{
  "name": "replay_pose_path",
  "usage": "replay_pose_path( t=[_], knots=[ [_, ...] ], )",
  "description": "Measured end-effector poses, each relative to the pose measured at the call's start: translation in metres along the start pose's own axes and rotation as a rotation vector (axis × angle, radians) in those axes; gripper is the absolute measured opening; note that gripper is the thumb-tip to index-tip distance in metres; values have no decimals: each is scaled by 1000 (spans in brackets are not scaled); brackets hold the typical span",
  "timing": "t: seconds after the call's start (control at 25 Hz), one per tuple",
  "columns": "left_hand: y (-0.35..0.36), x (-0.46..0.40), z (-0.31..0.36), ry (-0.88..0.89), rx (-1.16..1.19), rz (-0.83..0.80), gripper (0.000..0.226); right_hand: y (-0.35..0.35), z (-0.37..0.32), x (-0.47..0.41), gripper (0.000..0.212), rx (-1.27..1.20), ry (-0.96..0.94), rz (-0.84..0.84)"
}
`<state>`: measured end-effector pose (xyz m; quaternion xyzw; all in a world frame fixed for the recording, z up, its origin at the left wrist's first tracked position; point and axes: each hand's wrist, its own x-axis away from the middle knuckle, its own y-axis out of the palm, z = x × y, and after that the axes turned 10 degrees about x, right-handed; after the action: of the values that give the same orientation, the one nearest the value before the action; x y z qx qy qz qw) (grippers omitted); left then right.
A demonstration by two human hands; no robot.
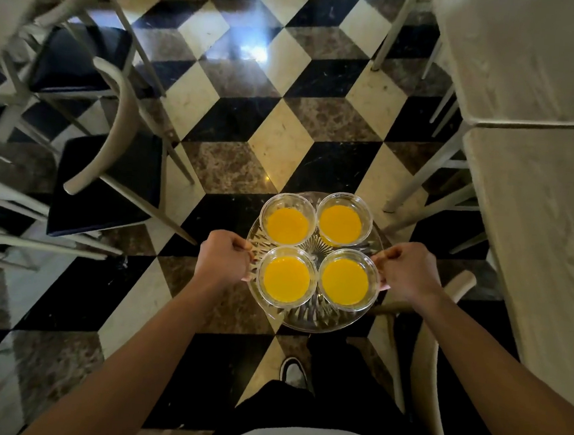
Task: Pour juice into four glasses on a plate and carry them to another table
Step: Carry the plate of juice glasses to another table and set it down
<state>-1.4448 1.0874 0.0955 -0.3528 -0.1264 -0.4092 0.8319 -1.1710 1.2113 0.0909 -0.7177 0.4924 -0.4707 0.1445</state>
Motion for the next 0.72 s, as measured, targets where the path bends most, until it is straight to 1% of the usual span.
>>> replay_pose_path(
  t=[0.2,0.4,0.56,0.72],
  knots=[
    [5,-46,29,-6,17,19,19,-14,-33,-50,13,-14,-42,-27],
    [16,-90,73,-17,31,41,14,-40,-71,-111,23,-22,-67,-41],
    [26,-121,108,-34,12,68,12,-57,-96,-156,12,49,-112,-49],
    [39,-153,142,-73,45,82,15,-72,-114,-201,8,72,-124,-67]
  ],
)
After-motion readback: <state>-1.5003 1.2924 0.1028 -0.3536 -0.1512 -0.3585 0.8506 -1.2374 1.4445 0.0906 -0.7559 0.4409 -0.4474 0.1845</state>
